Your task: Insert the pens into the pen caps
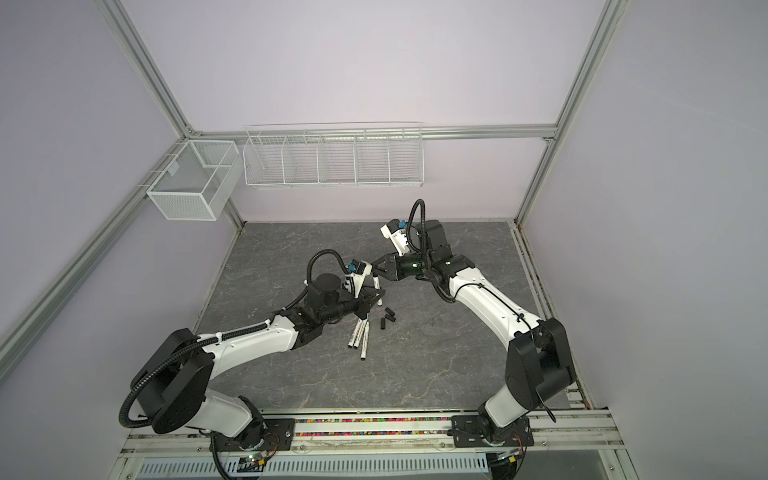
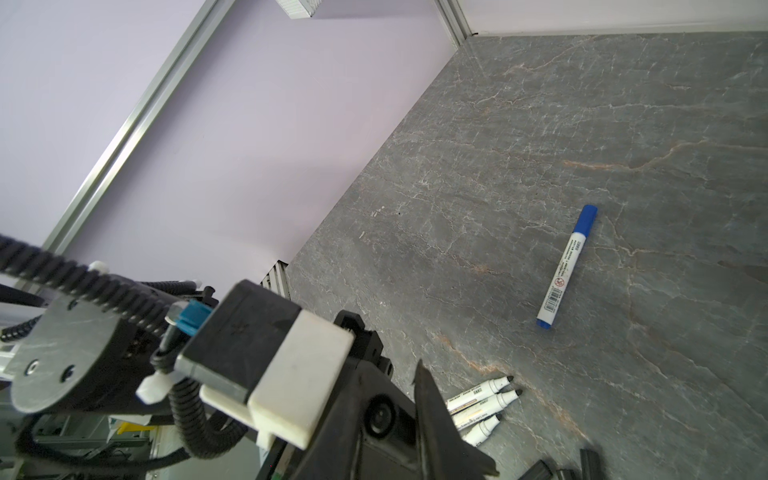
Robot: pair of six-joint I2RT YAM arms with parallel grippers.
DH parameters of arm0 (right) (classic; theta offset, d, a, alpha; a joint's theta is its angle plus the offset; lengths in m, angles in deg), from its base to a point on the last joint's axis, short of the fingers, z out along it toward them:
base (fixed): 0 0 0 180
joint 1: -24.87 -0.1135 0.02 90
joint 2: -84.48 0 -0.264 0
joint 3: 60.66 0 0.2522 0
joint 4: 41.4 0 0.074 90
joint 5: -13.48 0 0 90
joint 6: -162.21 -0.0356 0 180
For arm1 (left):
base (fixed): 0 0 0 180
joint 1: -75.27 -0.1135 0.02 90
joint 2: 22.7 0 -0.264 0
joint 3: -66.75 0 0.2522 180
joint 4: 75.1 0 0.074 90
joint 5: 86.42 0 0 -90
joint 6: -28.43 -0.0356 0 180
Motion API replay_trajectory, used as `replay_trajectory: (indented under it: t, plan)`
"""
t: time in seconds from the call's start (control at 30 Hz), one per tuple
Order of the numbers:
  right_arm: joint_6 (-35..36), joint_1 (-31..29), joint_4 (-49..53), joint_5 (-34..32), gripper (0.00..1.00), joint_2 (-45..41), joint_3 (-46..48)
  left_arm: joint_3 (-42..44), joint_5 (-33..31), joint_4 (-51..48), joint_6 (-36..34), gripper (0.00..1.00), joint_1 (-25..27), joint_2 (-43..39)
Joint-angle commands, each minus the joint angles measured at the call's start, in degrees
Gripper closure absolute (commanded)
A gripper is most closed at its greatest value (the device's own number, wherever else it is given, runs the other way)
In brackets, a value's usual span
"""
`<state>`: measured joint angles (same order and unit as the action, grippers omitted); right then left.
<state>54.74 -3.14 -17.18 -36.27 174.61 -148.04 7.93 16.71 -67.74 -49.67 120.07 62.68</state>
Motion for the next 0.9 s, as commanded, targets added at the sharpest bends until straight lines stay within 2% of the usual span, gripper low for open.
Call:
replay_trajectory:
  t: [0.0,0.13,0.37,0.47,0.7,0.77,0.87]
  plan:
    - [-0.58,-0.33,-0.59,-0.25,0.87,1.01,-0.69,0.09,0.67,1.64,0.51,1.0,0.41,-0.08]
    - [1.1,-0.36,2.12,-1.33,0.93,1.28,1.05,0.05,-0.8,3.41,2.45,1.0,0.37,-1.52]
    - [3.55,0.04,8.32,-4.26,0.93,0.97,4.9,-0.37,-6.2,8.99,4.14,1.0,-0.51,-5.52]
    - [3.13,0.72,8.88,-4.85,0.93,0.37,6.57,-1.19,-6.11,8.85,5.86,1.0,-2.61,-6.29]
    - [3.37,0.86,9.68,0.62,0.93,0.88,6.83,-1.28,-5.15,9.19,7.21,1.0,-4.54,-5.59]
    - [5.21,0.39,11.98,2.7,0.93,1.58,6.29,-1.34,-5.2,9.7,7.58,1.0,-4.54,-5.32]
    - [9.58,-1.42,18.36,2.29,0.93,2.97,5.09,-1.46,-6.22,10.42,8.58,1.0,-4.91,-5.02]
